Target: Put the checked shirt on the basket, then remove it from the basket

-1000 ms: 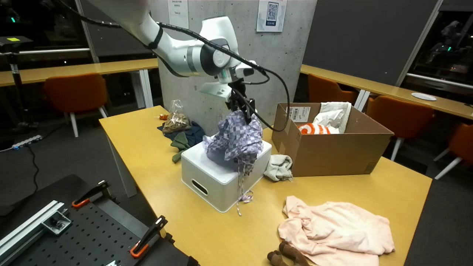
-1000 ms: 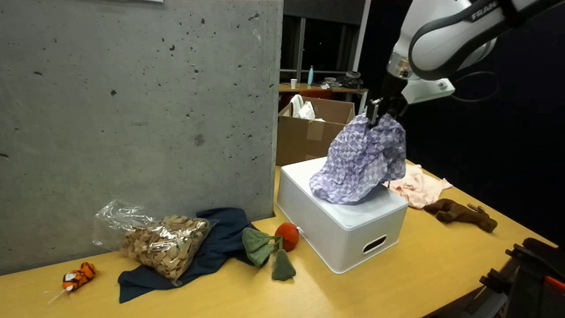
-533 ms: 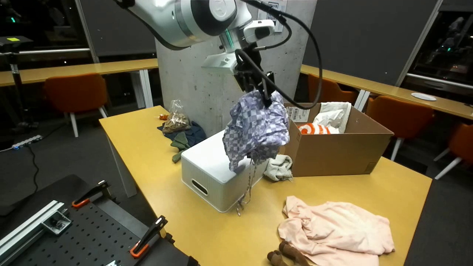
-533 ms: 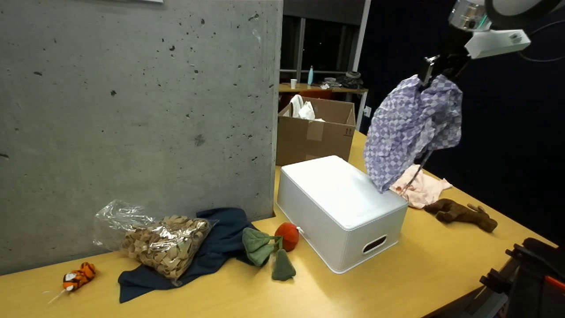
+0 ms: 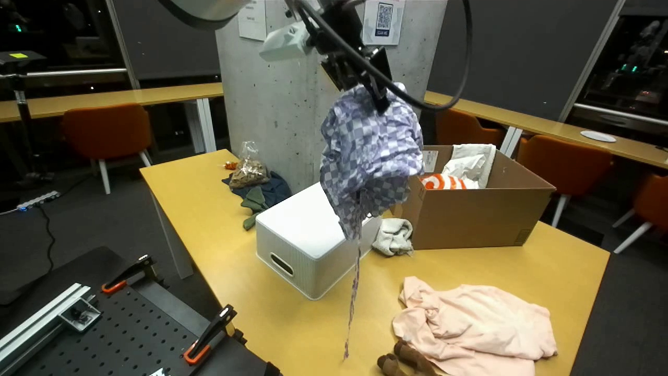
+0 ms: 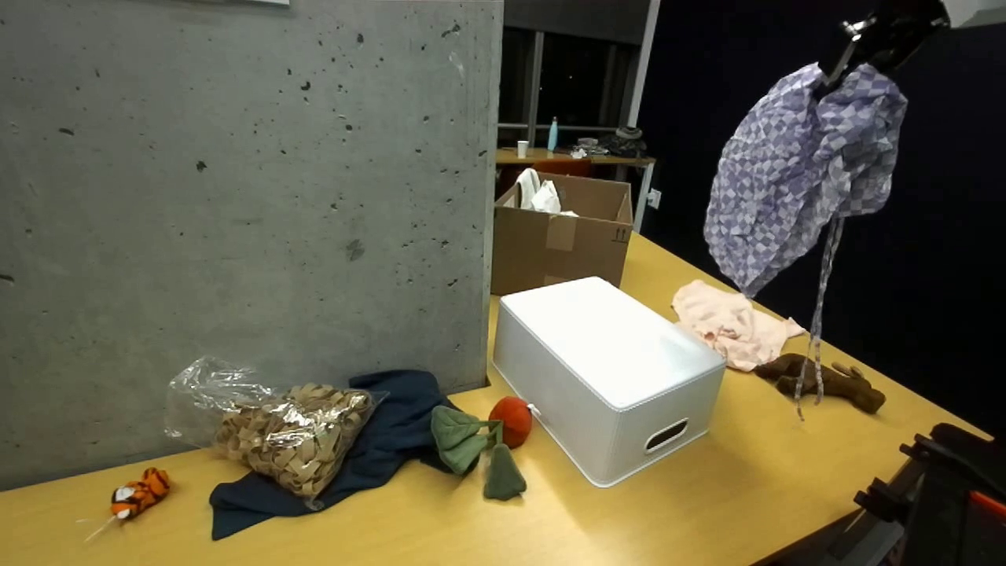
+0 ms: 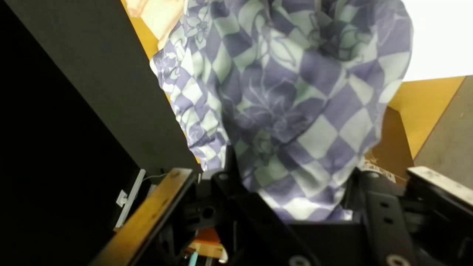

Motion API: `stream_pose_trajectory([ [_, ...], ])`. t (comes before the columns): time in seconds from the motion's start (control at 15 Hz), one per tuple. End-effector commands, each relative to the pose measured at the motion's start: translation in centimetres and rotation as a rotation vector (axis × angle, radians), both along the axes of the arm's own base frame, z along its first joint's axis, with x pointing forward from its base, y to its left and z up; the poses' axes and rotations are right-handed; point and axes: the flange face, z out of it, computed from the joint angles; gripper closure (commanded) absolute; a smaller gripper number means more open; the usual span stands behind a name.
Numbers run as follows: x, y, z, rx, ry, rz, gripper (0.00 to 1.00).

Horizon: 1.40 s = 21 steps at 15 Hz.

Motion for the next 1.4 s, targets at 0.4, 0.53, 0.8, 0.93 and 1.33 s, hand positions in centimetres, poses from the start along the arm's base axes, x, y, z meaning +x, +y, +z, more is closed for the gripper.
stream_pose_trajectory([
  [0.4, -1.8, 10.3, 9.1, -0.058, -0.191, 0.119, 0.66],
  [0.53, -0.7, 11.5, 8.4, -0.048, -0.190, 0.131, 0.66],
  [0.8, 2.9, 13.5, 4.2, -0.013, -0.144, 0.149, 0.66],
  [0.93, 5.0, 15.1, 1.0, 0.004, -0.105, 0.163, 0.66],
  [1.33, 11.0, 18.6, -10.7, 0.049, 0.044, 0.211, 0.66],
])
